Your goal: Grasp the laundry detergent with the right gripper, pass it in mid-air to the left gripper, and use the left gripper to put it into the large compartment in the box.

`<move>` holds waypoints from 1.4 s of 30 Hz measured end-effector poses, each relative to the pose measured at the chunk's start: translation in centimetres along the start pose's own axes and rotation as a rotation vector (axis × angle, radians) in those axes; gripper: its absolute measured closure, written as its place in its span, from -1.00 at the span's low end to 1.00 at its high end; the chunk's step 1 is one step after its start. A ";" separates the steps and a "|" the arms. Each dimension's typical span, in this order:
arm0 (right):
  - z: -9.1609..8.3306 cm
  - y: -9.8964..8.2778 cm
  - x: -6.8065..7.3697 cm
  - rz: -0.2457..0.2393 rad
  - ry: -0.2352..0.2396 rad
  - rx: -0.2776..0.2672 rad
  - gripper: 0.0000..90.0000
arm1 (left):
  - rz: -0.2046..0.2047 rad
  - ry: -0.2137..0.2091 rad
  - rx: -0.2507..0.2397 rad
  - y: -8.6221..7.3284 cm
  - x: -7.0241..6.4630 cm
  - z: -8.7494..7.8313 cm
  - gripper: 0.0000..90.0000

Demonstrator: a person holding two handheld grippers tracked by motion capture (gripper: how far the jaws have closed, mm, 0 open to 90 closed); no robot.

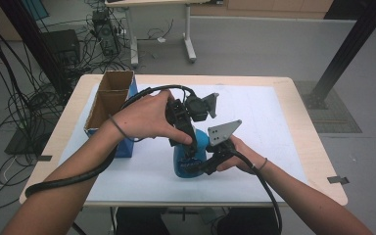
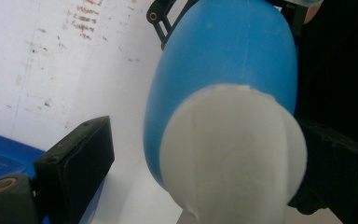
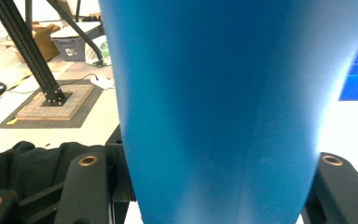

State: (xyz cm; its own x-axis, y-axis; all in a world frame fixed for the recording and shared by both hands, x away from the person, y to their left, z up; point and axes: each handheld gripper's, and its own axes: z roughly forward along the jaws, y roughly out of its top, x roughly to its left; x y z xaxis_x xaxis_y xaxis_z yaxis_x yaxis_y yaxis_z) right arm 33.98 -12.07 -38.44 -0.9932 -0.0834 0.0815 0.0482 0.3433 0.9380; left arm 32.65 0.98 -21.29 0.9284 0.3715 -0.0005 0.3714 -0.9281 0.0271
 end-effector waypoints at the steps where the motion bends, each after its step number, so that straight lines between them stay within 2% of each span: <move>1: 0.0 0.0 0.0 0.001 0.000 -0.001 -0.09 | 0.000 0.000 0.004 0.0 0.0 0.0 -0.83; 42: 0.1 0.0 0.2 0.000 0.003 0.005 -0.09 | 0.007 0.004 0.027 -0.2 -0.1 0.0 -0.80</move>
State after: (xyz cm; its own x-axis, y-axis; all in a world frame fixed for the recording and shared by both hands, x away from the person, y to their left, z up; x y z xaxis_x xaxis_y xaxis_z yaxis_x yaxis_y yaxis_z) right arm 33.80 -12.02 -38.49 -0.9928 -0.0864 0.0830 0.0480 0.3480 0.9363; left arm 32.43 1.15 -21.28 0.9310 0.3651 0.0033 0.3651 -0.9310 0.0005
